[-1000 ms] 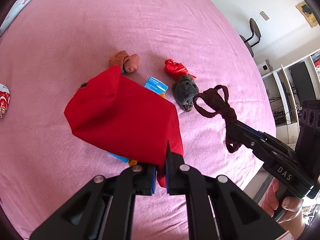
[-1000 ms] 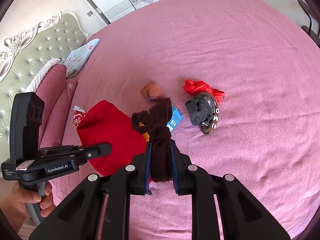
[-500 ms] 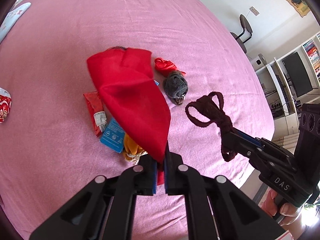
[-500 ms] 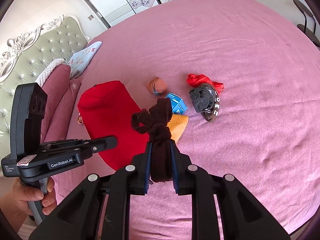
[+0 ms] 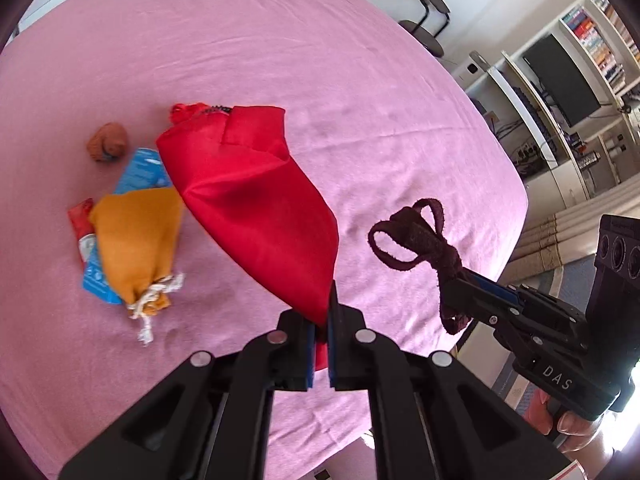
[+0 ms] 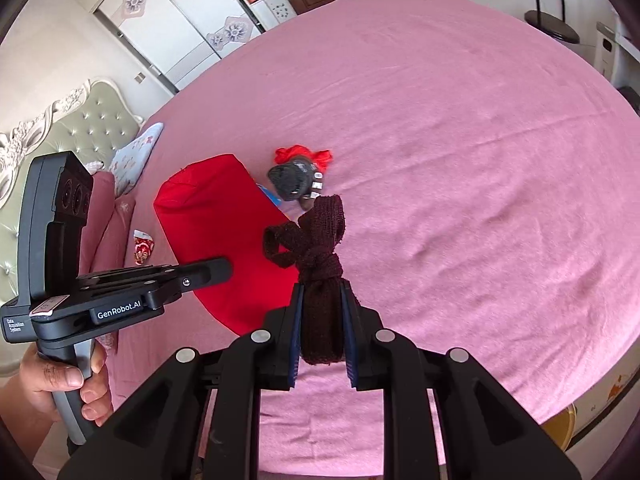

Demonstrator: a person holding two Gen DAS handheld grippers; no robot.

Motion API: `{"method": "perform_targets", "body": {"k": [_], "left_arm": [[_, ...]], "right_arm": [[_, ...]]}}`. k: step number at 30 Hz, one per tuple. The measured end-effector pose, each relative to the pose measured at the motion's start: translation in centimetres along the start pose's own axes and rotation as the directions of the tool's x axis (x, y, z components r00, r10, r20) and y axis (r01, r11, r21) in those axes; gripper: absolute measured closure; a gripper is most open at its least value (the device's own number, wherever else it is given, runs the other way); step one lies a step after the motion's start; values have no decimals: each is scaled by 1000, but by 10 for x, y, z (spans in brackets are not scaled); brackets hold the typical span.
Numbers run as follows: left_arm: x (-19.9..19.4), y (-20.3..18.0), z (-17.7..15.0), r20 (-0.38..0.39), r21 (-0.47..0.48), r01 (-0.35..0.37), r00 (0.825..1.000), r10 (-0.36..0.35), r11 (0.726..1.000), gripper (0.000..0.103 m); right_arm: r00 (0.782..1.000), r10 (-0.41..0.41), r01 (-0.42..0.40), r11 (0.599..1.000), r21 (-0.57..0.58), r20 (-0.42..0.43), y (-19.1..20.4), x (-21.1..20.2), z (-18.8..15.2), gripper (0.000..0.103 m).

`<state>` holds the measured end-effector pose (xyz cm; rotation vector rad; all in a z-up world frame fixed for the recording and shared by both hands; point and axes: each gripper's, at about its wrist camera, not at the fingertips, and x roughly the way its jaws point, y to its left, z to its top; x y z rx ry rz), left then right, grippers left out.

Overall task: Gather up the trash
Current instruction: 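Carry the red pouch over the yellow bucket and open both tools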

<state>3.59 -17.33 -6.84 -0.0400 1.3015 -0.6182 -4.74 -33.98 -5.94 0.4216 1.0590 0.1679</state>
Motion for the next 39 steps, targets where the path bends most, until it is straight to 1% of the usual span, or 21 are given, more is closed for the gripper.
{"method": "perform_targets", "body": {"k": [3, 6, 9, 11, 15, 20, 25, 29, 31, 33, 35, 36, 37, 38, 39], "left_arm": [[27, -52, -3, -45, 60, 32, 999, -30, 998, 99], [56, -104, -11, -93, 114, 81, 993, -70, 990, 99], [85, -154, -21, -147, 173, 124, 984, -99, 977, 99], [104, -189, -30, -190, 213, 151, 975, -110, 965, 99], [139, -250, -55, -270, 300, 200, 956, -118, 933, 99], [180, -311, -93, -374, 422, 255, 923, -89, 870, 99], [221, -343, -139, -471, 481, 295, 881, -40, 826, 99], [251, -357, -172, -534, 516, 322, 845, 5, 794, 99], [264, -362, -187, -553, 535, 329, 833, 28, 778, 99], [277, -369, -198, -571, 540, 336, 820, 42, 771, 99], [284, -371, -207, -587, 548, 353, 808, 48, 758, 99], [288, -373, -212, -598, 549, 368, 800, 45, 750, 99], [292, -375, -216, -618, 543, 388, 785, 43, 745, 98], [296, -376, -220, -634, 541, 398, 772, 48, 741, 88], [300, -378, -221, -635, 550, 390, 769, 67, 739, 76]], "right_arm": [[999, -34, 32, 997, 64, 21, -47, -30, -19, 85], [996, -80, 75, 989, 130, 29, -94, -57, -43, 85], [990, -140, 132, 973, 191, 28, -138, -83, -71, 85], [984, -176, 164, 955, 246, 25, -166, -100, -92, 85], [972, -236, 213, 906, 365, 19, -215, -129, -135, 85], [957, -290, 257, 833, 490, -7, -259, -152, -191, 85], [954, -294, 267, 761, 592, -51, -288, -159, -248, 85], [954, -290, 270, 712, 648, -78, -303, -158, -281, 85], [955, -282, 268, 693, 669, -90, -308, -154, -295, 85], [955, -276, 273, 677, 684, -108, -314, -149, -309, 85], [956, -268, 272, 664, 697, -119, -319, -144, -320, 84], [957, -264, 271, 656, 704, -123, -321, -142, -324, 82], [957, -259, 272, 649, 711, -130, -325, -139, -328, 78], [955, -261, 281, 636, 718, -142, -327, -139, -332, 70], [955, -258, 279, 626, 728, -144, -330, -139, -337, 65]]}}
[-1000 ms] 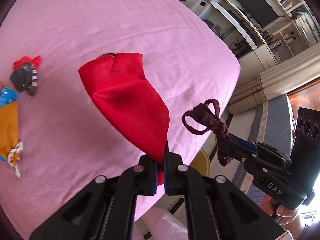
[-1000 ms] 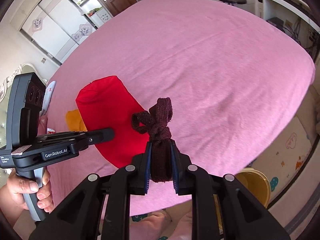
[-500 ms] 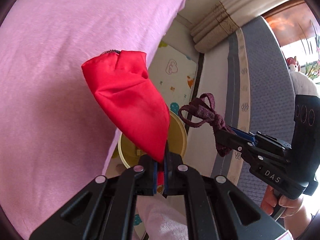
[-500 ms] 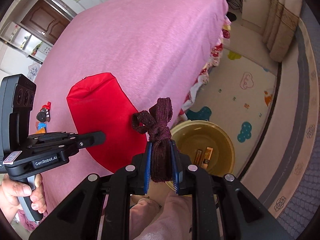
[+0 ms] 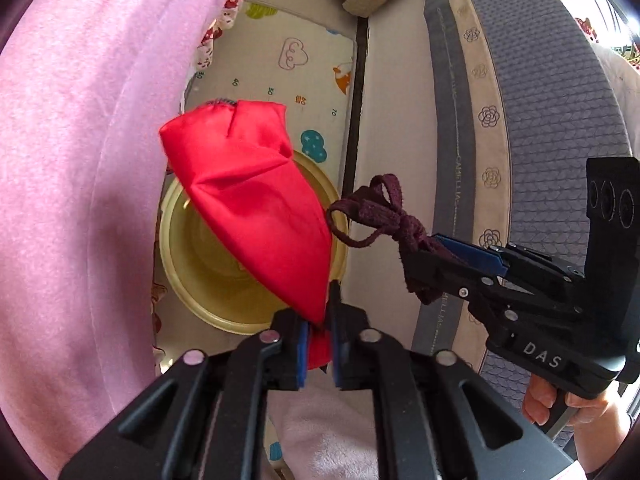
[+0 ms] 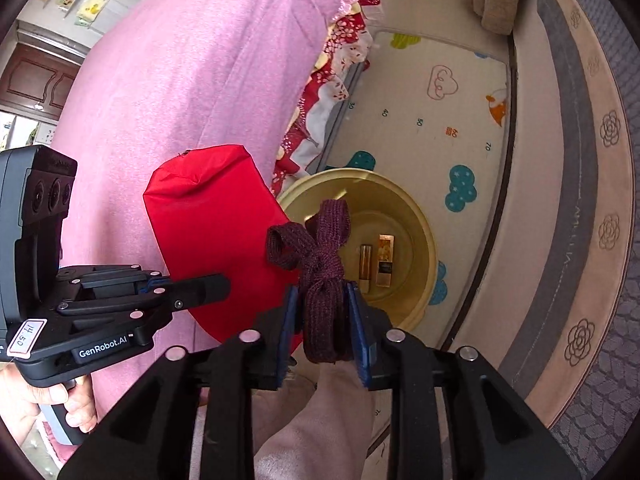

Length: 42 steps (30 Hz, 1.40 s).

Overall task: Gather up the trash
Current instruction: 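Carry the red pouch over the yellow bucket and open both tools, then move both open tools back over the bed toward the mustard cloth bag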

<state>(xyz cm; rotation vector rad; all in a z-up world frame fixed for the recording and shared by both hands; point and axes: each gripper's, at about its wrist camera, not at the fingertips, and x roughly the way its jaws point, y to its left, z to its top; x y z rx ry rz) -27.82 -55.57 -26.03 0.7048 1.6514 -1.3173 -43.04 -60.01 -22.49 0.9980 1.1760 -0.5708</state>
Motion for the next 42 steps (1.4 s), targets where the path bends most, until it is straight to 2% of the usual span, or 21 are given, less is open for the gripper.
{"method": "perform_targets", "body": {"k": [1, 2, 6, 10, 17, 25, 30, 35, 39, 42], "left_arm": [[4, 0, 2, -4, 0, -31, 1000, 31, 1000, 47], [6, -1, 3, 1, -3, -55, 998, 55, 998, 33], [14, 8, 5, -38, -42, -84, 996, 82, 996, 33], [13, 9, 0, -32, -38, -98, 995, 97, 994, 33], [-4, 7, -7, 1, -23, -91, 996, 91, 996, 33], [-43, 15, -14, 83, -72, -72, 993, 78, 995, 33], [-80, 37, -31, 155, -144, -64, 984, 87, 987, 33], [-132, 81, -67, 248, -275, -57, 960, 128, 960, 33], [-177, 128, -110, 308, -398, -59, 932, 194, 916, 33], [-209, 166, -150, 339, -494, -55, 907, 251, 868, 33]], "right_arm": [[1000, 5, -5, 1000, 16, 3, -5, 0, 0, 62], [1000, 5, -5, 1000, 28, 10, -9, -1, -1, 62], [1000, -6, 5, 999, 43, 12, -19, -5, -5, 62], [1000, -17, 17, 999, 32, -3, -20, -3, -7, 62], [1000, -16, 16, 1000, -2, -9, -8, -3, 2, 63], [1000, -9, 10, 993, -121, 12, 36, -23, 23, 63], [1000, 17, -13, 973, -232, 19, 85, -33, 36, 63], [998, 66, -61, 928, -367, -1, 159, -31, 41, 63], [993, 103, -114, 870, -480, -48, 232, -21, 36, 63], [988, 125, -154, 813, -561, -90, 289, -10, 25, 63]]}}
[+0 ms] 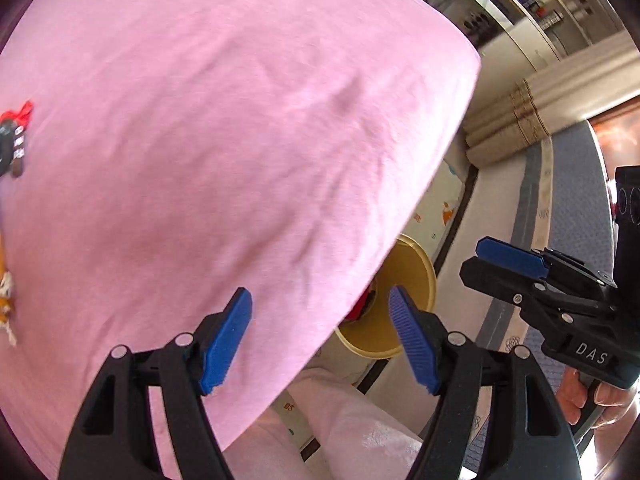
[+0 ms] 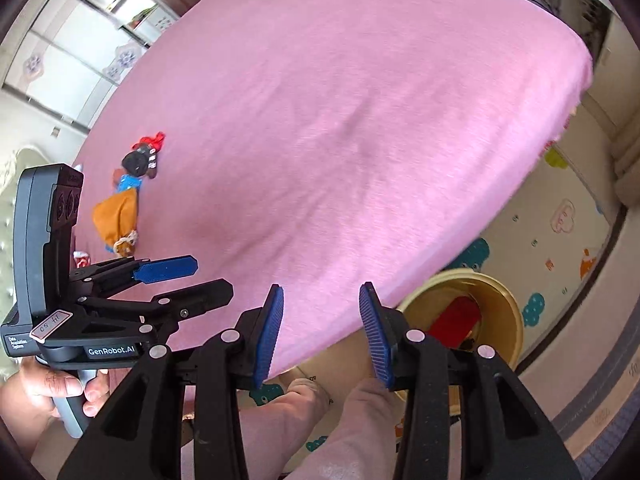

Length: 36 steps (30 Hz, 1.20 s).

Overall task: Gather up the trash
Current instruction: 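Move both open tools back over the bed toward the mustard cloth bag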

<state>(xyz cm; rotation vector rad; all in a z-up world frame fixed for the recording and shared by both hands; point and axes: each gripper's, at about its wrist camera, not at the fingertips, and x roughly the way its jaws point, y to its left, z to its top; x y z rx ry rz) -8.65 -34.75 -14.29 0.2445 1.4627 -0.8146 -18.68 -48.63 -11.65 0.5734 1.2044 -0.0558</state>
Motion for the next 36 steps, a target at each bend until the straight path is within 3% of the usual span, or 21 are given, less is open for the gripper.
{"method": "perform_targets", "body": {"k": [5, 10, 17, 24, 33, 36], "left_arm": [[-54, 94, -18, 88, -180, -55, 994, 71, 982, 32], [-97, 183, -48, 140, -351, -68, 982, 124, 934, 32], [-142, 279, -98, 179, -471, -86, 965, 191, 878, 32], [-157, 345, -129, 185, -546, -85, 958, 220, 833, 31], [-156, 379, -147, 169, -610, -73, 961, 220, 789, 31], [-151, 388, -148, 159, -620, -68, 965, 210, 781, 30]], "right_arm": [[997, 62, -69, 987, -148, -47, 90, 33, 29, 63], [990, 106, -126, 958, -259, -91, 176, 65, 45, 63], [983, 133, -171, 916, -363, -128, 285, 107, 49, 63], [981, 136, -182, 895, -407, -139, 361, 147, 57, 63], [981, 86, -148, 909, -390, -173, 406, 202, 79, 63], [986, 31, -96, 909, -405, -164, 415, 214, 83, 55]]}}
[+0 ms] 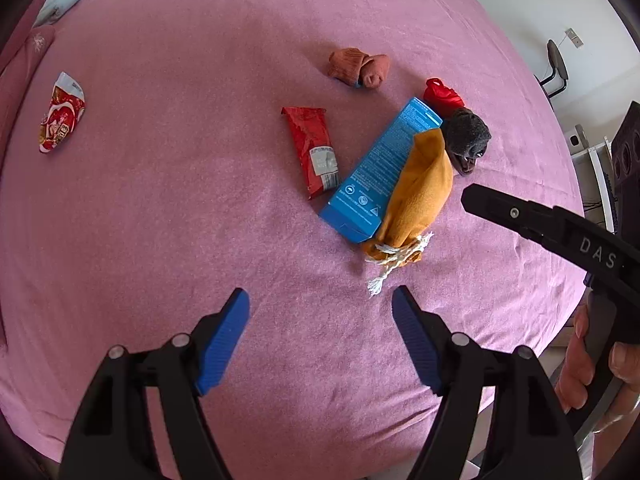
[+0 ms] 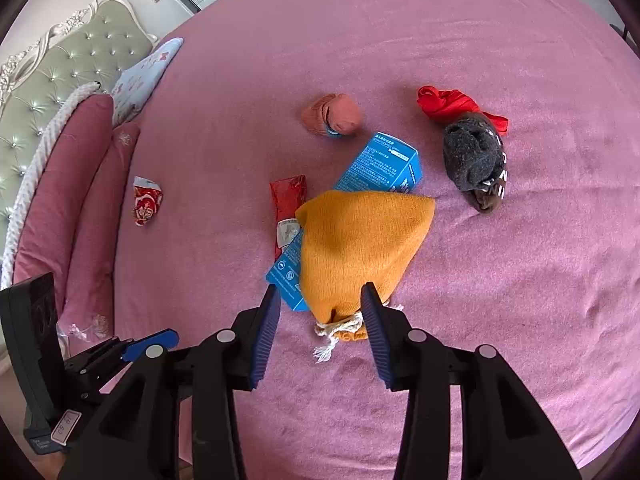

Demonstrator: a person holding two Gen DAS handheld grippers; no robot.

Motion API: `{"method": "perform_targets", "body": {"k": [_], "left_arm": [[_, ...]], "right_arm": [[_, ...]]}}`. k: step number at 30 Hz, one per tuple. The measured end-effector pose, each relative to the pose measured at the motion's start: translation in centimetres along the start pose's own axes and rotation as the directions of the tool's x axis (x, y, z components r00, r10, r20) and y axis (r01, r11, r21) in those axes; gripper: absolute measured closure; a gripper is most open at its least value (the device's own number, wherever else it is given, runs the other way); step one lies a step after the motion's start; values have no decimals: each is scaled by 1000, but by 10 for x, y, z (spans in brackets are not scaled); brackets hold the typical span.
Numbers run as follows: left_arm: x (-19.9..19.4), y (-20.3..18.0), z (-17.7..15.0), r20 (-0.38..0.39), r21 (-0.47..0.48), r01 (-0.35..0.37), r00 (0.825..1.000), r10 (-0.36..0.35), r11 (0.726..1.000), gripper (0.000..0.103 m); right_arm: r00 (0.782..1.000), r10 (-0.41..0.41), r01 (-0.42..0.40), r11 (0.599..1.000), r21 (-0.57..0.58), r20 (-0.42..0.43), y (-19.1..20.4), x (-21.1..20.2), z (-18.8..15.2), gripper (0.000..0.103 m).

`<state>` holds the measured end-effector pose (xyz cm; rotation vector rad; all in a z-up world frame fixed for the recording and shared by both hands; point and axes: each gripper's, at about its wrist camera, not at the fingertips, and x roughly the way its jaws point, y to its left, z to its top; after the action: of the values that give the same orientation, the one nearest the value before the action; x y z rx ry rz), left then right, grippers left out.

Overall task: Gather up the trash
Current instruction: 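Grasp the mustard cloth bag with the right tool while the left tool grasps the blue box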

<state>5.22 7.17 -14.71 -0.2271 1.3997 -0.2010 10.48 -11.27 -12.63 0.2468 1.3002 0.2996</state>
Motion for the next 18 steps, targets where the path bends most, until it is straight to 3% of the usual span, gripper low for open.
{"method": "perform_targets", "body": {"k": [3, 9, 10, 13, 18], "left_arm": [[7, 6, 7, -7, 3, -7, 1000, 7, 1000, 30], [25, 9, 23, -32, -5, 3, 999, -3, 1000, 30], [28, 9, 26, -37, -1, 5, 999, -5, 1000, 30], [36, 5, 33, -49, 17, 9, 999, -9, 1000, 30], [45, -11, 51, -60, 57, 21, 998, -18, 998, 30]], "right_arm": [[1000, -4, 4, 1000, 0, -4, 5, 11, 9, 51], [994, -108, 108, 994, -11, -26, 6, 35, 20, 47], [993, -111, 111, 994, -5, -30, 4, 37, 20, 51], [997, -60, 61, 998, 18, -39, -6, 39, 21, 83], [1000, 8, -7, 1000, 30, -13, -23, 25, 15, 91]]}}
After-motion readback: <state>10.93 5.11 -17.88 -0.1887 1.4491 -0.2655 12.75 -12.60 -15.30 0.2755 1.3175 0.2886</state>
